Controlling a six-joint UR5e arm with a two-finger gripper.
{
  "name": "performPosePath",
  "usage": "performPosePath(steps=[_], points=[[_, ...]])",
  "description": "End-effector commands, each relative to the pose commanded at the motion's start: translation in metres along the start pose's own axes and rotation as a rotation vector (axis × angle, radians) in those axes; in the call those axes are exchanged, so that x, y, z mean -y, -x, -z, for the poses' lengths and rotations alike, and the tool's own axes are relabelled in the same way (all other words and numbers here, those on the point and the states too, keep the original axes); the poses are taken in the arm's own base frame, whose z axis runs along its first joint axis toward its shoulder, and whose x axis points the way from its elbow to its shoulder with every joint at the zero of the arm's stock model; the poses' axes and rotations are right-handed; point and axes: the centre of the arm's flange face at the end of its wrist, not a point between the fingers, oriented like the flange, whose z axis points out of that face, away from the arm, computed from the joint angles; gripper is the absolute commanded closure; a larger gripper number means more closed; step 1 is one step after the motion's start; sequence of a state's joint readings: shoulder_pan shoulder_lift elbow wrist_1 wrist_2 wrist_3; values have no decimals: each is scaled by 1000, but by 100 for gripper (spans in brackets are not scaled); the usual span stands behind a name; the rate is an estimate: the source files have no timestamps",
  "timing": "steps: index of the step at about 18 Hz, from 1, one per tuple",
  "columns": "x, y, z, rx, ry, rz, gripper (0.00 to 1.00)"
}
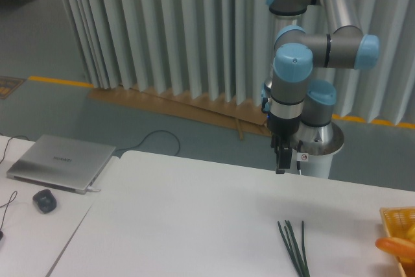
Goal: Place the green peppers in a basket
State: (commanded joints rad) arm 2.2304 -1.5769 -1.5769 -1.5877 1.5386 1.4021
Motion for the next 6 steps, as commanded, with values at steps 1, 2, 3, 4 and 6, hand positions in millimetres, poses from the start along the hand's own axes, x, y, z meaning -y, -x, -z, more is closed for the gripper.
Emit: performPosePath(steps=[1, 2, 3, 4, 6], points=[[0, 1, -1, -1, 2, 0, 0], [-1, 1, -1, 0, 16, 0, 0], [-2, 0, -3, -2, 24, 0, 0], [-3, 0, -4, -5, 26, 0, 0], [-3, 0, -4, -3, 28, 2, 0]])
